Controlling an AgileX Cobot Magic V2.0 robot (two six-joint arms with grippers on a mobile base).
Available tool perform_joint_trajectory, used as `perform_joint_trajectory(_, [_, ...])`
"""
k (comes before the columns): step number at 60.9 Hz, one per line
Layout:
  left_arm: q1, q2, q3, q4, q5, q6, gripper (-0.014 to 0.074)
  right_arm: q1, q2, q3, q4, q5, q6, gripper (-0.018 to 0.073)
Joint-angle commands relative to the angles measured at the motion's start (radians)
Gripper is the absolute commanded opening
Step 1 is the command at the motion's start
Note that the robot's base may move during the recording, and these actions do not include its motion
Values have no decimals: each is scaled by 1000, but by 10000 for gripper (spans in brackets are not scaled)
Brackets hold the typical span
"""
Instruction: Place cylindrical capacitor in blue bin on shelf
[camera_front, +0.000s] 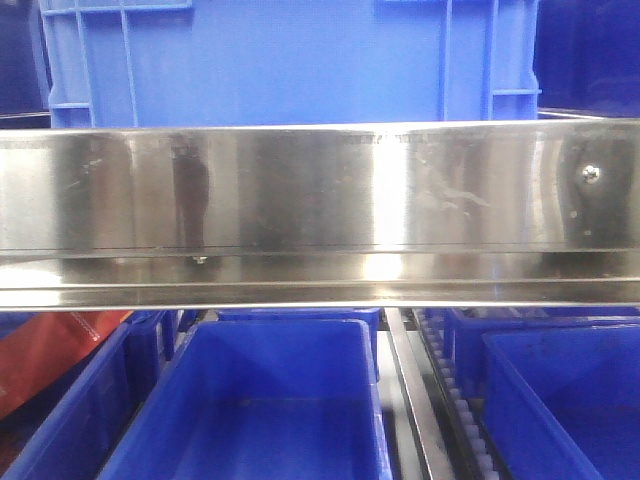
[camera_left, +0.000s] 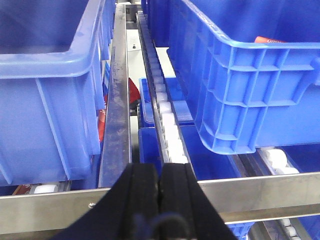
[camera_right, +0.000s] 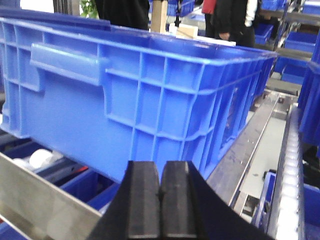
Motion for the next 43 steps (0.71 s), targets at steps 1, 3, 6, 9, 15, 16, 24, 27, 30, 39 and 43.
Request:
perform_joint_trajectory(1, [1, -7, 2, 2, -20, -6, -111, 0, -7, 2, -10, -26, 1, -162])
perform_joint_trajectory(3, [1, -7, 2, 2, -20, -6, -111, 0, -7, 2, -10, -26, 1, -162])
perform_joint_trajectory(6, [1, -7, 2, 2, -20, -6, -111, 0, -7, 2, -10, -26, 1, -162])
perform_joint_trajectory(9, [1, -7, 2, 2, -20, -6, -111, 0, -7, 2, -10, -26, 1, -162])
perform_joint_trajectory(15, [1, -7, 2, 2, -20, -6, -111, 0, -7, 2, -10, -26, 1, -162])
perform_joint_trajectory(16, [1, -7, 2, 2, -20, -6, -111, 0, -7, 2, -10, -26, 1, -162])
perform_joint_trajectory(24, [1, -7, 2, 2, -20, -6, -111, 0, -7, 2, -10, -26, 1, -162])
perform_joint_trajectory(27, [1, -7, 2, 2, -20, -6, -111, 0, -7, 2, -10, -26, 1, -162])
perform_joint_trajectory(30, [1, -7, 2, 2, -20, -6, -111, 0, -7, 2, -10, -26, 1, -162])
perform_joint_trajectory(39, [1, -27, 35, 7, -54, -6, -111, 0, -7, 2, -10, -26, 1, -162])
perform_joint_trajectory(43, [18, -59, 76, 30, -123, -6, -111, 0, -7, 2, -10, -26, 1, -162])
